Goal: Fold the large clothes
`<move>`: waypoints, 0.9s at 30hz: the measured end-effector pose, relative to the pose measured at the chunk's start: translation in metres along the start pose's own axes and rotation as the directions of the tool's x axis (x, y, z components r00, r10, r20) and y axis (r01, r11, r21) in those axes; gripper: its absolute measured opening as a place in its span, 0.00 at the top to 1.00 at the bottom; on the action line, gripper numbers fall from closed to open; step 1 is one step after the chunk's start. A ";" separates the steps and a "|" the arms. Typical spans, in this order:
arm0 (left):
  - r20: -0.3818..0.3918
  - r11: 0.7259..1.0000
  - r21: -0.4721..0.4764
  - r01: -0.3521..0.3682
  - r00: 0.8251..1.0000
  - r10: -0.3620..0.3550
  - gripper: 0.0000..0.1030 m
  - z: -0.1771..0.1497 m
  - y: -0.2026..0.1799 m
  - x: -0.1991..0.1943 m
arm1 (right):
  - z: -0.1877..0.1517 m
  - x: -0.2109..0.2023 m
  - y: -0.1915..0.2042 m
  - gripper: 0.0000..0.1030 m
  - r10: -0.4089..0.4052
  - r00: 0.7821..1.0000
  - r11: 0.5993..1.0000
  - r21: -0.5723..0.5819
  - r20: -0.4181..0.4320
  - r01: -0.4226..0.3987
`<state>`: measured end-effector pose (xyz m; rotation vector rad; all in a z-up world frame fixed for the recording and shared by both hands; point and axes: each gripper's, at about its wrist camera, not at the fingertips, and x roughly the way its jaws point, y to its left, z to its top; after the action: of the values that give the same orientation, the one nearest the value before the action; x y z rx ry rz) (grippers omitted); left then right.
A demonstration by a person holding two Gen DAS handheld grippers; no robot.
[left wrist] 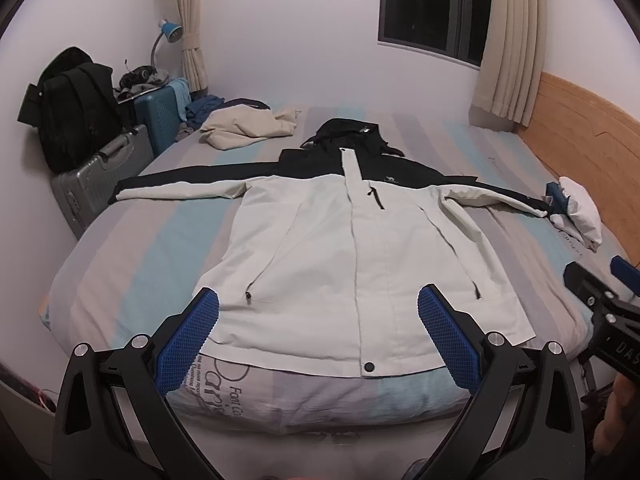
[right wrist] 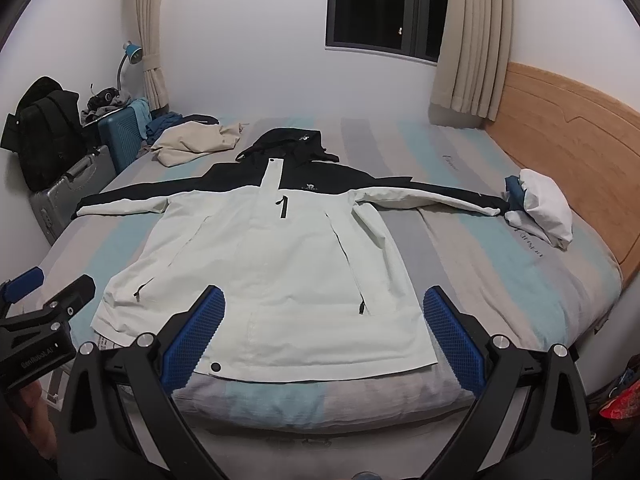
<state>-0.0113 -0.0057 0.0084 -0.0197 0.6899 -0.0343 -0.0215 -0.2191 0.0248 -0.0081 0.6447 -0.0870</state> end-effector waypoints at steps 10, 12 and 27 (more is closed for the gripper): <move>0.000 0.999 0.009 0.033 0.999 -0.033 0.06 -0.002 -0.004 -0.004 | -0.005 0.003 0.000 0.07 0.039 0.999 0.999 -0.019 -0.005 -0.039; 0.000 0.999 0.013 0.032 0.999 -0.032 0.06 -0.001 -0.005 -0.005 | -0.005 0.002 -0.001 0.07 0.042 0.999 0.999 -0.020 -0.005 -0.042; 0.000 1.000 0.001 0.025 1.000 -0.025 0.06 -0.001 -0.005 -0.003 | -0.007 0.000 -0.001 0.07 0.035 0.999 0.999 -0.016 -0.010 -0.036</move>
<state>-0.0150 -0.0102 0.0096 -0.0268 0.6895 -0.0584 -0.0256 -0.2195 0.0194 -0.0117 0.6545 -0.0476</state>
